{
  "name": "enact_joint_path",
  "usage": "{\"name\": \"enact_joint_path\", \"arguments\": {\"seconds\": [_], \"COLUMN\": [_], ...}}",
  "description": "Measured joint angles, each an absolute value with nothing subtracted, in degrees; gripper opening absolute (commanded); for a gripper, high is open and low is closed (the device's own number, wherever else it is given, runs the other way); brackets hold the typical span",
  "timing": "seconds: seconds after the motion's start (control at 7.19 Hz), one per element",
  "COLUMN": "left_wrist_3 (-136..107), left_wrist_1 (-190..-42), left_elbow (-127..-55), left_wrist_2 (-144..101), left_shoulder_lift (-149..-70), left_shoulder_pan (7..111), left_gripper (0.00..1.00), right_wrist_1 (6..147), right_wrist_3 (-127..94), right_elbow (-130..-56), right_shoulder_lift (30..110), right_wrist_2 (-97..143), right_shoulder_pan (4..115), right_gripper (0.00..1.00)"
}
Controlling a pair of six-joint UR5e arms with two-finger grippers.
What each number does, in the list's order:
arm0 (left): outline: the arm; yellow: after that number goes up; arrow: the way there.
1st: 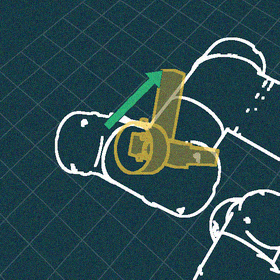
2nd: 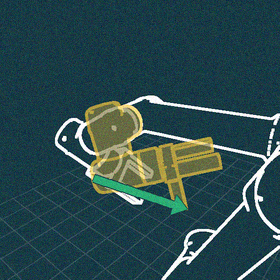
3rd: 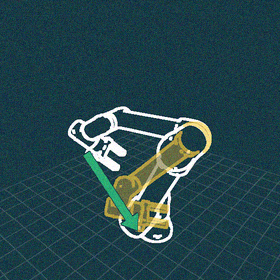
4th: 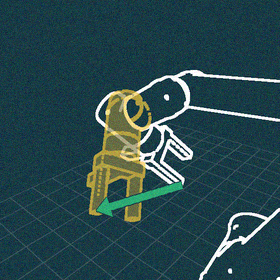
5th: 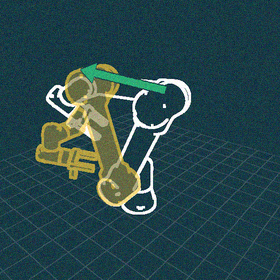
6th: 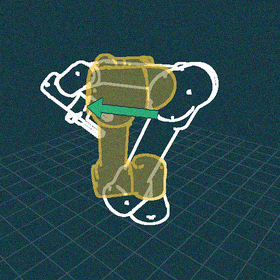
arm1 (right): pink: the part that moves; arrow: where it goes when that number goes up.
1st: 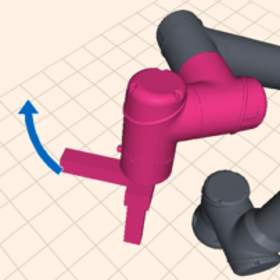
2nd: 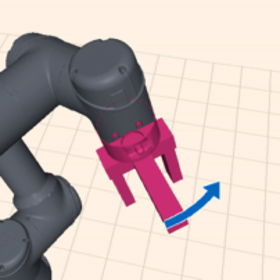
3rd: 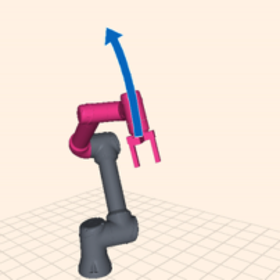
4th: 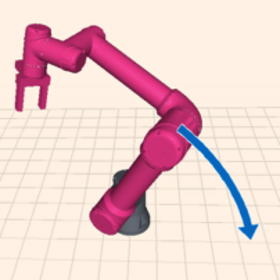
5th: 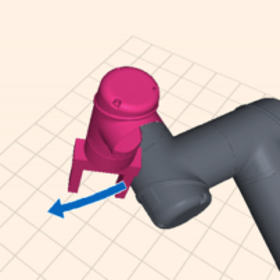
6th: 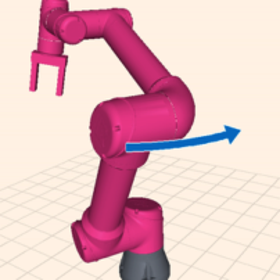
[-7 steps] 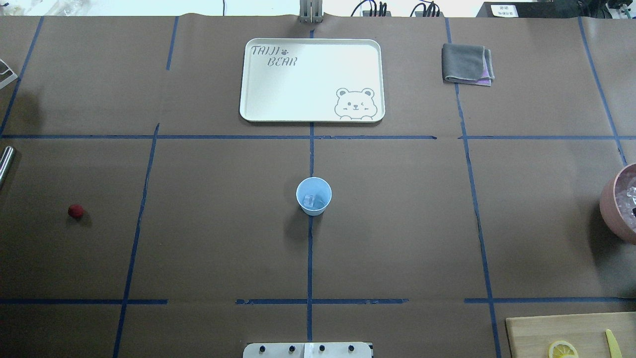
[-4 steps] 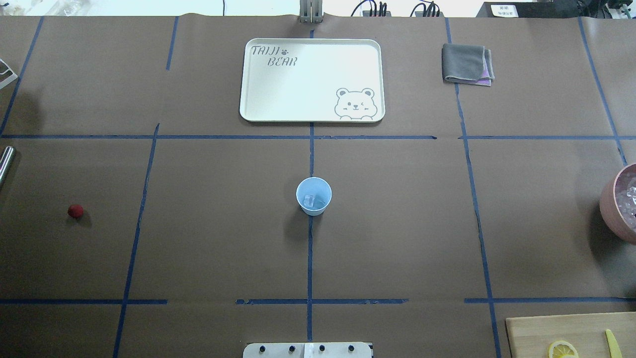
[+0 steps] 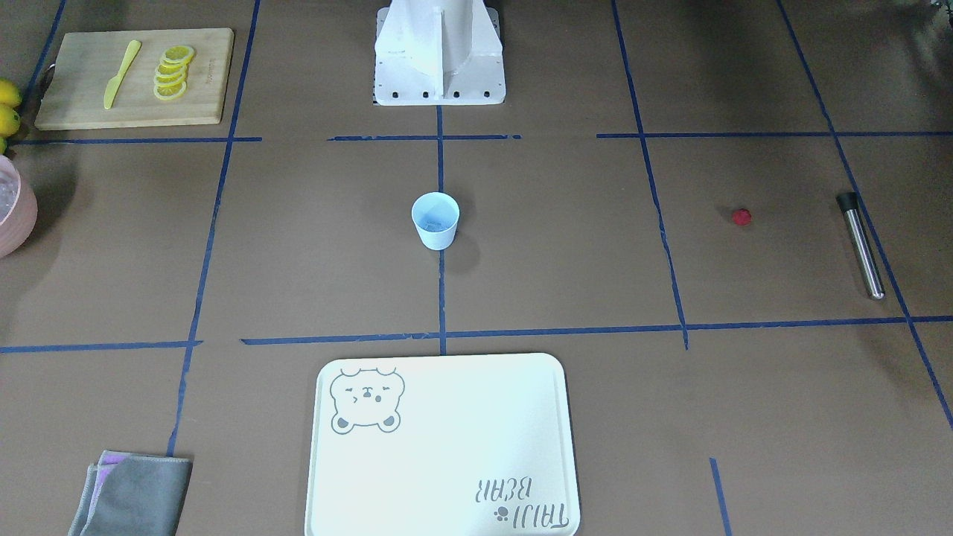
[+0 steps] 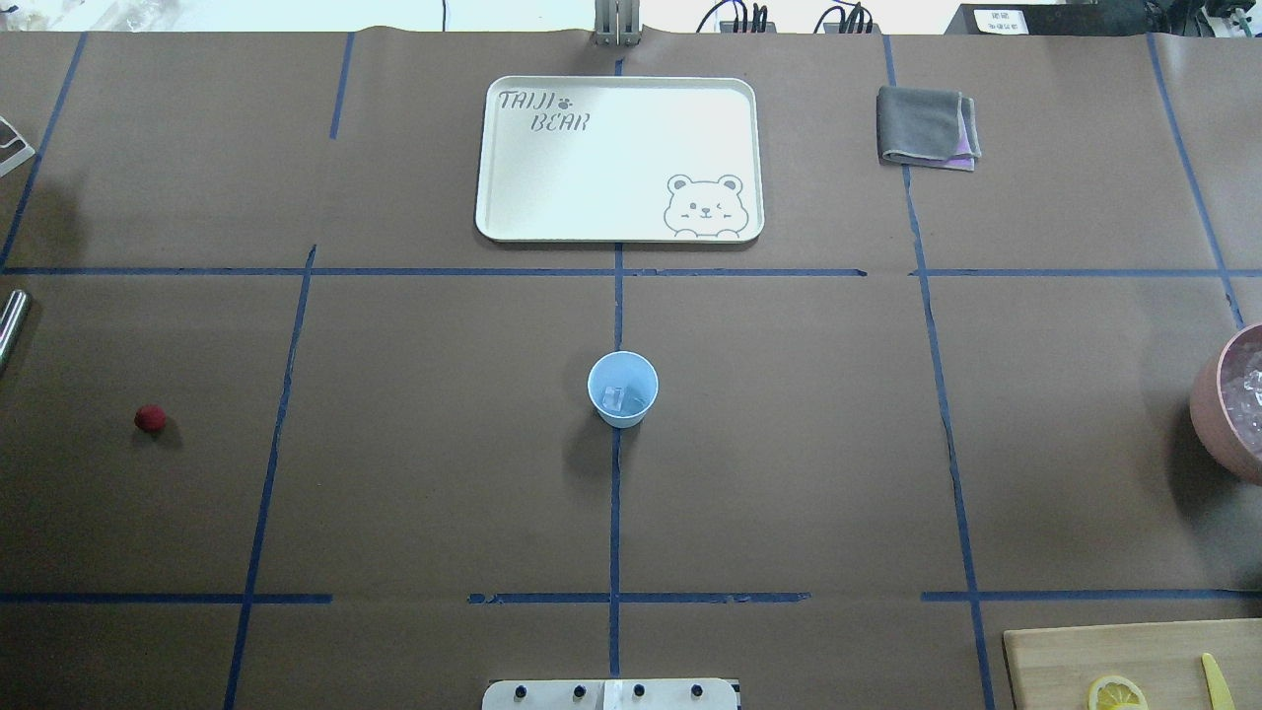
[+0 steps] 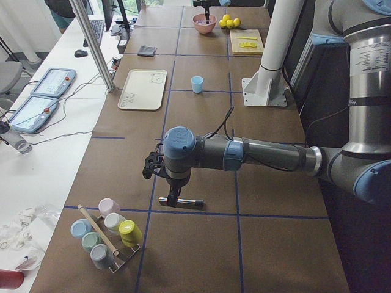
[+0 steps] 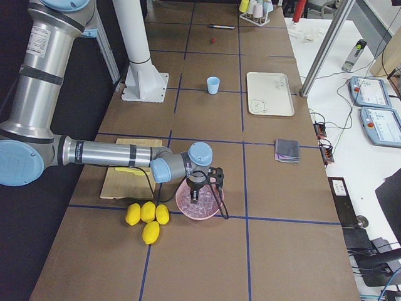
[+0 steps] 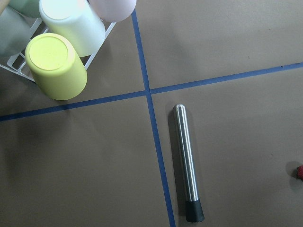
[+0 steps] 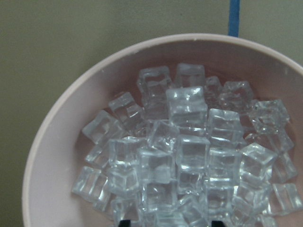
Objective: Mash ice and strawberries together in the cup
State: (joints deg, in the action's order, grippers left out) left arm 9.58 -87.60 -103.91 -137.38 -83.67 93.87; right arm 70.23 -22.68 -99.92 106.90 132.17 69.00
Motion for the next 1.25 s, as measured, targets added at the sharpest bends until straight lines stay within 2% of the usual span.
{"name": "enact_joint_path", "arguments": {"seconds": [0.28, 0.42, 0.7, 0.83, 1.25], "left_wrist_3": [9.6, 9.6, 9.6, 9.6, 9.6], "left_wrist_1": [-87.6, -87.5, -87.5, -87.5, -87.5], "left_elbow": [-103.9, -103.9, -104.0, -104.0, -104.0], "left_wrist_2": [-137.4, -137.4, -137.4, -137.4, -137.4], "left_shoulder_lift": [-83.7, -83.7, -83.7, -83.7, -83.6], "left_shoulder_pan": [93.9, 93.9, 93.9, 93.9, 93.9], "left_gripper": [1.00, 1.00, 1.00, 1.00, 1.00], "right_wrist_1": [70.2, 70.2, 70.2, 70.2, 70.4], "right_wrist_3": [-22.6, -22.6, -22.6, -22.6, -22.5], "right_elbow": [-99.9, -99.9, -100.0, -100.1, -103.9], "right_shoulder_lift": [106.9, 107.0, 107.0, 107.0, 107.5], "right_wrist_2": [132.2, 132.1, 132.2, 132.2, 131.9], "right_shoulder_pan": [69.0, 69.0, 69.1, 69.1, 70.5], "right_gripper": [0.58, 0.48, 0.11, 0.01, 0.00]}}
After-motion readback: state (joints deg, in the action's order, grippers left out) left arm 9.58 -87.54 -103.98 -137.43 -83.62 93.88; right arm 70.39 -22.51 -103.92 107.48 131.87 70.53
